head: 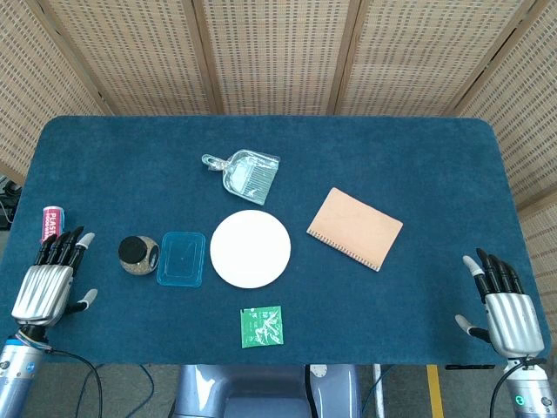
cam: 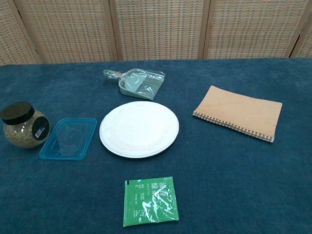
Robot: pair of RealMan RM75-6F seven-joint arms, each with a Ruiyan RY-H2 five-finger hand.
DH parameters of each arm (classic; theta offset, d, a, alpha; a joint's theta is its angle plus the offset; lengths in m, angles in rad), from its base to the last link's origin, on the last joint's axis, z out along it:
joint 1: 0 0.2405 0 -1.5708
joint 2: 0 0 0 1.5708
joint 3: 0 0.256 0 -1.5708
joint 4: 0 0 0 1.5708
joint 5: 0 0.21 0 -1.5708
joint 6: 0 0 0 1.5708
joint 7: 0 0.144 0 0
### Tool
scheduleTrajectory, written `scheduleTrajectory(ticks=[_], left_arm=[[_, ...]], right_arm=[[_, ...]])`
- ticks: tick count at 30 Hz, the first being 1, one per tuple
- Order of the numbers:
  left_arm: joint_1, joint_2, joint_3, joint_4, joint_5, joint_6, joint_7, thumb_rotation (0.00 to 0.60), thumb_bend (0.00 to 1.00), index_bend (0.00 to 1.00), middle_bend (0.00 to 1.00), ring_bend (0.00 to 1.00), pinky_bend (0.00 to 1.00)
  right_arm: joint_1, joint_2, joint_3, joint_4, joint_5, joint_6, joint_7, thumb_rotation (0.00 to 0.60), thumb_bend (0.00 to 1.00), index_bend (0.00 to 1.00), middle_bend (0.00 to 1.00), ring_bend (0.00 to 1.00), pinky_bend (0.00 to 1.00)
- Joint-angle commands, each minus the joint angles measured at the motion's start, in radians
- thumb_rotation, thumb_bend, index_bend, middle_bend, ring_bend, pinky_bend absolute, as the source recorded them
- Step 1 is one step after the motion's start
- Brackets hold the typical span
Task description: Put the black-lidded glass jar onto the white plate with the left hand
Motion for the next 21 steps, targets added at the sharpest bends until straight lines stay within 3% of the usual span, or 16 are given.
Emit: scheduleTrajectory(ticks=[1, 8, 21], left_arm=[[-0.112, 0.051, -0.047, 0.017, -0.124, -0.198, -0.037, 0.6, 0.27, 0.0, 0.0, 0.0, 0.0], [-0.225, 0.057, -0.065, 0.054, -0.26, -0.37, -0.026, 0.6, 0.27, 0.0, 0.0, 0.0, 0.0], [-0.328, -0.006, -0.051, 0.096, -0.376, -0.42, 0.046, 0.6, 0.27, 0.0, 0.0, 0.0, 0.0]], right_arm=[[0.002, 0.001, 0.001, -0.001, 0.006, -0.006, 0.0, 0.6, 0.03, 0.09, 0.0, 0.0, 0.08], [0.003, 0.003, 0.002, -0.001, 0.009, -0.009, 0.002, 0.6, 0.03, 0.09, 0.0, 0.0, 0.08], [0.005, 0.006, 0.006, 0.001, 0.018, -0.014, 0.011, 0.6, 0.03, 0.09, 0.0, 0.0, 0.08]])
